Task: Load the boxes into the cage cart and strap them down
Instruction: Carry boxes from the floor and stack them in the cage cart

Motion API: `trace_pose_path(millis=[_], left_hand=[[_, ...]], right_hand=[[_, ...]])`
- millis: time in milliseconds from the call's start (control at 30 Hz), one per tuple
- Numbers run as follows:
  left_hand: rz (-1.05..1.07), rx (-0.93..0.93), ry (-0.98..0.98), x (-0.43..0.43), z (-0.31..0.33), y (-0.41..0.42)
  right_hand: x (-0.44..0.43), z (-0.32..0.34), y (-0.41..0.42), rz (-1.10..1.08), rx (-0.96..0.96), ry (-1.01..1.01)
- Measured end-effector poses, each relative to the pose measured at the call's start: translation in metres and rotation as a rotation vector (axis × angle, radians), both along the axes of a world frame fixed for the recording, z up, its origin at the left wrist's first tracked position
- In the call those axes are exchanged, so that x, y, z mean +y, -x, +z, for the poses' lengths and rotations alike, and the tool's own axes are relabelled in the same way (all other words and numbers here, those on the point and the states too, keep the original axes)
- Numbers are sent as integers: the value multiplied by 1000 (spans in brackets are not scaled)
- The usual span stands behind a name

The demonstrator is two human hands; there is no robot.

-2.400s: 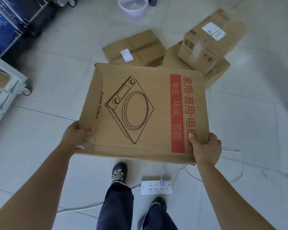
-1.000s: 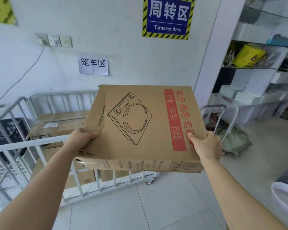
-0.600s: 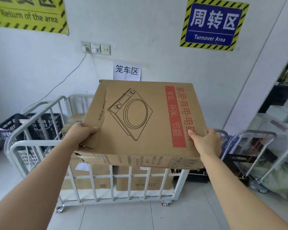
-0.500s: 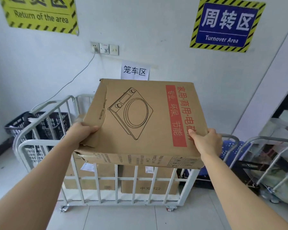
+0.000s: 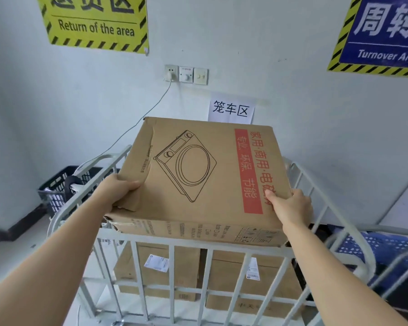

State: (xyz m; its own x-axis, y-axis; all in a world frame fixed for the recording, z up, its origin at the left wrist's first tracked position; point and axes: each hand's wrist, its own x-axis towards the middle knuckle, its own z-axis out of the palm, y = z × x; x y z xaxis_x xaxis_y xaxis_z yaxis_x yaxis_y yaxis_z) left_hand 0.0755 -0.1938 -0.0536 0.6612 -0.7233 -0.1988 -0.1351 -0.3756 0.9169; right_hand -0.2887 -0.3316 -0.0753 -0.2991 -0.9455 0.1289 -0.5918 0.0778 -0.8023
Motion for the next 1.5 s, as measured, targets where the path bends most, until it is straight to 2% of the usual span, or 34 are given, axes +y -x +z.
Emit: trace_pose_path(millis=[200, 367, 567, 733, 1000, 1267, 1500], left_hand=[[37, 5, -45, -37, -19, -61], [46, 11, -117, -77, -45, -105], [75, -30, -227, -128, -91, -147], [71, 11, -313, -154, -138, -173], [54, 31, -449, -167, -199, -204], [16, 88, -571, -177, -250, -240], [-81, 17, -642, -181, -289, -276]], right_hand=[[-63, -42, -61, 28, 12, -85], [-94, -43, -108, 46, 81, -135], [-159, -91, -155, 82, 112, -225], [-189, -137, -184, 93, 136, -313], [-195, -208, -213, 96, 169, -460], [-188, -253, -241, 95, 204, -633], [-175, -281, -259, 59, 197, -719]])
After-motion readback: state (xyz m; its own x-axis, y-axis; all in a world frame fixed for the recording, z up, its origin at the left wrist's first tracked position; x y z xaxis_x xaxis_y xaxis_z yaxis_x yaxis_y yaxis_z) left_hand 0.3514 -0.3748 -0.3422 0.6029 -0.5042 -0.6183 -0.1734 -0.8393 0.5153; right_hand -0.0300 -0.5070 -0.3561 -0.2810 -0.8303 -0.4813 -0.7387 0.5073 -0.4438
